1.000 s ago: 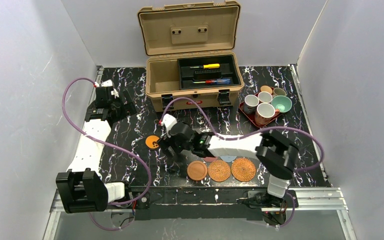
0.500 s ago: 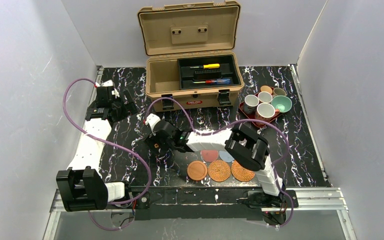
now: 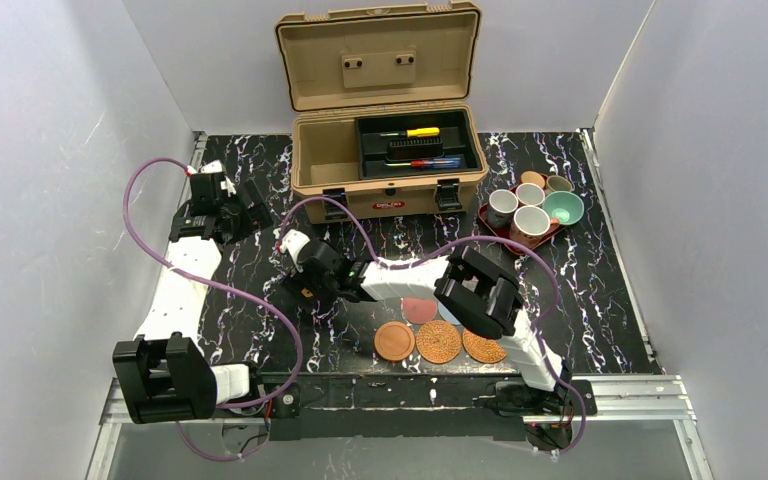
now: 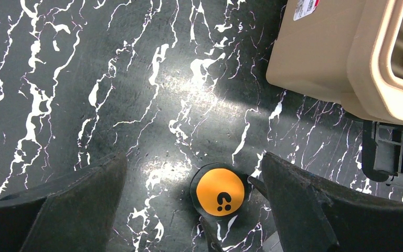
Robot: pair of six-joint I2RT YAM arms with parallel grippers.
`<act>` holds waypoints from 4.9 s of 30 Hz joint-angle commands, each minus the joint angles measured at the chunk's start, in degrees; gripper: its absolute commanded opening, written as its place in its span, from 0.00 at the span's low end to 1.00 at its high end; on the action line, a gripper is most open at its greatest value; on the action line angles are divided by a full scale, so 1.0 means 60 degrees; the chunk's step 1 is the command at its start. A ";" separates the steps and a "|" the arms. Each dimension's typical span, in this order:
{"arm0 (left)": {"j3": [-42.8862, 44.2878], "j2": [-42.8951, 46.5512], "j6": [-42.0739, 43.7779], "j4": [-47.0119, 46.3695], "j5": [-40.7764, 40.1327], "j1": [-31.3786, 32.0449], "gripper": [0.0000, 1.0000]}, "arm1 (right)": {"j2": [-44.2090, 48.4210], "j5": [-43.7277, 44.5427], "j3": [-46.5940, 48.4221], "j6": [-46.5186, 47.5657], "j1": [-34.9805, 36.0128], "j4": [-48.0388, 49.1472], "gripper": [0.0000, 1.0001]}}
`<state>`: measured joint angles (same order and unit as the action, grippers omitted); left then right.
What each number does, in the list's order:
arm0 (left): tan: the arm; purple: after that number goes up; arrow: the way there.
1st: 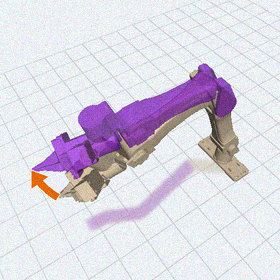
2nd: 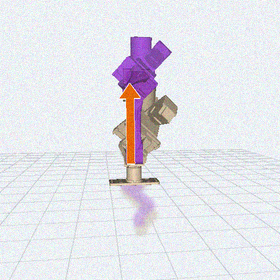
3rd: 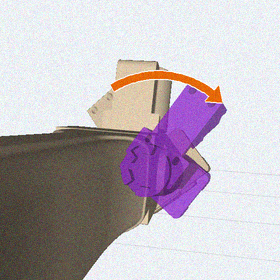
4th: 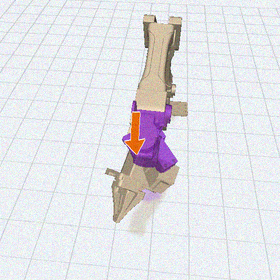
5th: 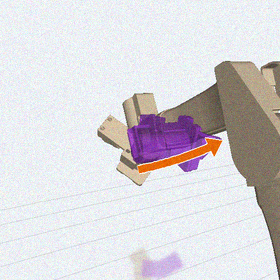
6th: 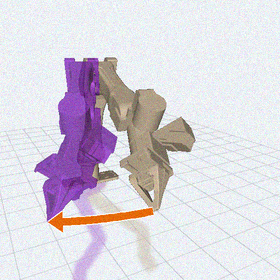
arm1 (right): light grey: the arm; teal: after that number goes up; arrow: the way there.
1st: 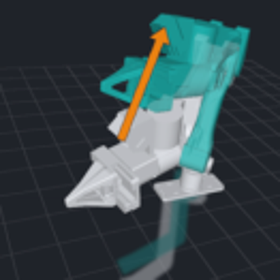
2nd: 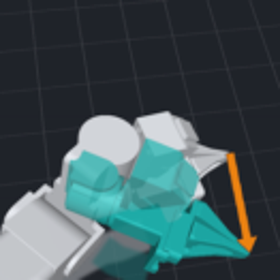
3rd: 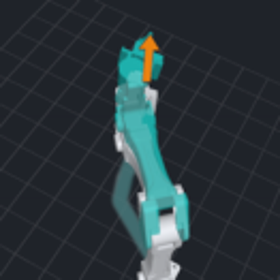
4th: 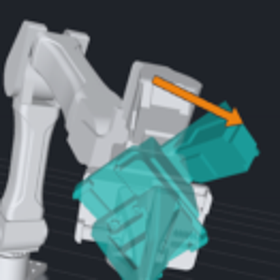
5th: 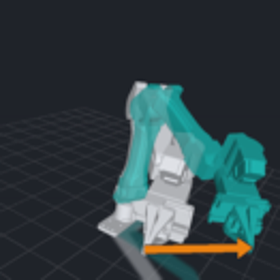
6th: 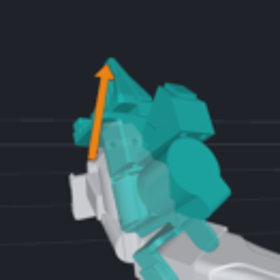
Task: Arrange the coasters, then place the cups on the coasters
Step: Move the coaster to the center of the board.
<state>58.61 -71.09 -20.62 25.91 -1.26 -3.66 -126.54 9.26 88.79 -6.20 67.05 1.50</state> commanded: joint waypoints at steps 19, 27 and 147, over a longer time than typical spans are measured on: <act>0.0089 -0.0098 -0.0184 0.0039 0.0549 -0.0251 0.98 | -0.0802 0.1068 0.0753 0.0542 0.0347 -0.1566 0.91; 0.0090 -0.0171 -0.0243 0.0047 0.0648 -0.0321 0.98 | -0.0603 0.1172 0.0212 0.0403 0.0354 -0.1553 0.83; -0.0006 -0.0442 -0.0574 -0.0026 0.1597 -0.0733 0.98 | 0.4566 0.3482 -0.7050 -0.3031 -0.2936 -0.2105 0.80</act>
<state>58.61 -73.82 -24.08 25.69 7.16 -7.77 -99.24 26.74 51.18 -24.82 51.05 1.08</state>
